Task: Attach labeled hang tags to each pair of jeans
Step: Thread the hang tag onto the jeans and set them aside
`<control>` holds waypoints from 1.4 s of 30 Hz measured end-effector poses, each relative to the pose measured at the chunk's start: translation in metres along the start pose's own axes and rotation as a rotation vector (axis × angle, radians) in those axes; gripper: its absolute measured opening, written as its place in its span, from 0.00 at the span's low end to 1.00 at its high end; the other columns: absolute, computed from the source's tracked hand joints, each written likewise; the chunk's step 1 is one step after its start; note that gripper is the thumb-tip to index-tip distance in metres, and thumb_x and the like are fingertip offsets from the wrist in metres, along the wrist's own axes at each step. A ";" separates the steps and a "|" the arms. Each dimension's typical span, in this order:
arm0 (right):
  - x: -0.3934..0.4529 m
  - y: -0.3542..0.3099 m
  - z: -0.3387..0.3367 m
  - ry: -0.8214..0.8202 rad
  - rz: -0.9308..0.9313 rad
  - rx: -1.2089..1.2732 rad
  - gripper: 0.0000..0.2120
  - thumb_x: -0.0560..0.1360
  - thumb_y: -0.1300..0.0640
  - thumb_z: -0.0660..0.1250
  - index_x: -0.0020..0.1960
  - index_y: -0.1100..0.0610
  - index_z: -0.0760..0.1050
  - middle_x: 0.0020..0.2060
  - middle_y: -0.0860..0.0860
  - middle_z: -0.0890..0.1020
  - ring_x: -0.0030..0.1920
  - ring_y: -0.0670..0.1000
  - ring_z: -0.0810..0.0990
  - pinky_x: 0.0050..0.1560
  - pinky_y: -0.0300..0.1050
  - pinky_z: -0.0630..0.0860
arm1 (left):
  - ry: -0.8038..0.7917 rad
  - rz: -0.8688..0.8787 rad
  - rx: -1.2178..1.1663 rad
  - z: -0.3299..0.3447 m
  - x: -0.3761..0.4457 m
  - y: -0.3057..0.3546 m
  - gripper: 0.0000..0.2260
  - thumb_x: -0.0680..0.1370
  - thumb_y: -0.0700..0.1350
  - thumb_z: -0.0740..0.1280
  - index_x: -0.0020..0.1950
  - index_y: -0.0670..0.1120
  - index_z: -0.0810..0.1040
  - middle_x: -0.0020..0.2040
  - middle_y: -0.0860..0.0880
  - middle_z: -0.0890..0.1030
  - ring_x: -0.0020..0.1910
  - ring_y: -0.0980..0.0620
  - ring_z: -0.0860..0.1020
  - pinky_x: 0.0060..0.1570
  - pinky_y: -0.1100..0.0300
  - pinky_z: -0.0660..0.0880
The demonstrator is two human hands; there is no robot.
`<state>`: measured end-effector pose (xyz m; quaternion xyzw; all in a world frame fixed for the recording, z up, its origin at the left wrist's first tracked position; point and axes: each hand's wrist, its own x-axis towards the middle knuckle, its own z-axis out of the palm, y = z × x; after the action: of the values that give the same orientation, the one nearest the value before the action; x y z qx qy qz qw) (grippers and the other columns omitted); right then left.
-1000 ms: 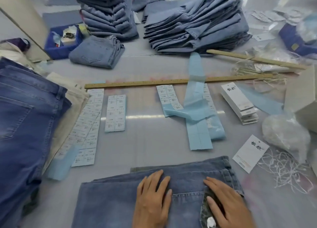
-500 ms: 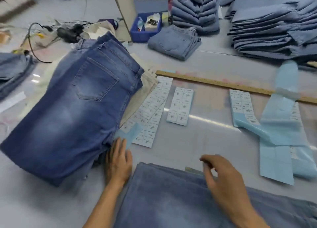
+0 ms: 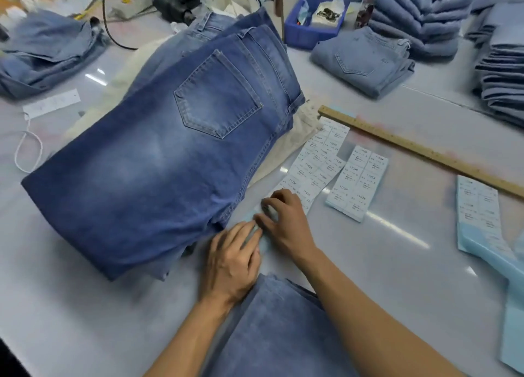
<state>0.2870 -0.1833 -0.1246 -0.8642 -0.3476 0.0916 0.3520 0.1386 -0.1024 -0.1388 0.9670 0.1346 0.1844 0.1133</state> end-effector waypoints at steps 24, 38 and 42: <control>-0.015 -0.013 -0.007 -0.038 -0.313 -0.413 0.10 0.80 0.56 0.67 0.45 0.63 0.78 0.48 0.57 0.80 0.48 0.59 0.77 0.40 0.54 0.77 | 0.055 -0.055 -0.004 -0.001 -0.002 0.002 0.19 0.76 0.39 0.60 0.63 0.41 0.82 0.62 0.47 0.83 0.60 0.48 0.80 0.57 0.50 0.75; -0.024 -0.008 -0.008 -0.102 -0.346 -0.413 0.12 0.83 0.55 0.60 0.45 0.60 0.76 0.46 0.53 0.80 0.48 0.56 0.74 0.39 0.54 0.75 | 0.084 -0.062 0.029 0.003 -0.002 0.002 0.17 0.78 0.38 0.57 0.59 0.41 0.83 0.58 0.46 0.84 0.55 0.47 0.83 0.50 0.50 0.76; -0.029 -0.010 -0.004 -0.063 -0.264 -0.369 0.09 0.83 0.56 0.62 0.48 0.59 0.77 0.49 0.52 0.79 0.48 0.54 0.73 0.40 0.52 0.75 | 0.028 -0.076 0.059 0.002 -0.004 0.001 0.20 0.76 0.38 0.57 0.63 0.43 0.82 0.60 0.48 0.83 0.55 0.47 0.81 0.50 0.51 0.74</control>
<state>0.2614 -0.1997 -0.1171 -0.8577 -0.4792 0.0067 0.1860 0.1359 -0.1048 -0.1420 0.9614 0.1784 0.1894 0.0896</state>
